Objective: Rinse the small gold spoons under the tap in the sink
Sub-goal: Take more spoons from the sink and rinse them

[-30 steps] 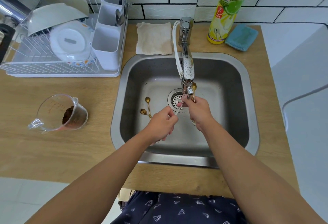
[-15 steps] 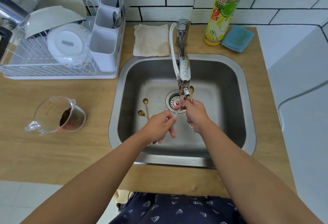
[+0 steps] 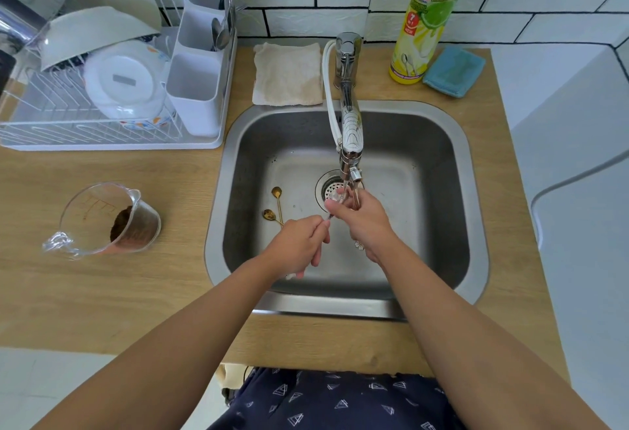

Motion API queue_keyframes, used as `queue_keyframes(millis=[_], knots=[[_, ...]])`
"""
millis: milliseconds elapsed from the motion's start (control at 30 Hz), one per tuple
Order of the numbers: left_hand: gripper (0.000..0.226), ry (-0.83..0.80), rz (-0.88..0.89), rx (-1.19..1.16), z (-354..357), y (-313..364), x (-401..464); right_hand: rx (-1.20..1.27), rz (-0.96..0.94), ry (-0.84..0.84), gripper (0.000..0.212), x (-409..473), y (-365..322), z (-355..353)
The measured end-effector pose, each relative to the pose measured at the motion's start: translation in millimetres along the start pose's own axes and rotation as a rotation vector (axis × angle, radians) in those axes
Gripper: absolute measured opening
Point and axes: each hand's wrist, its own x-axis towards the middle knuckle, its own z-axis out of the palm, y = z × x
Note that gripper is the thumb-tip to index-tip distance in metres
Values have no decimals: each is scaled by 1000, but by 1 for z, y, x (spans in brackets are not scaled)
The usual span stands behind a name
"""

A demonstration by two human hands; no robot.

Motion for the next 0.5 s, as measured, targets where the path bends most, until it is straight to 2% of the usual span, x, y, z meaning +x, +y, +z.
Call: queue_keyframes(millis=[67,133,300,367,433,500], knots=[[38,1,7,-6,0,0,-1,25,23,80,19,4,-4,0],[39,4,4,-21,-1,2,-2,78,67,123,27,8,-7,-1],[40,18,-46,-133,-6,6,-2,-40,-55,-27,20,2,-4,3],[41,-1,-67,-190,-6,7,-4,-23,-59,14,9,5,-5,4],[41,-20,-71,-208,-6,9,-6,86,3,98,22,8,-8,3],[41,-21,-74,-212,-7,10,-7,106,10,55,26,7,-6,0]])
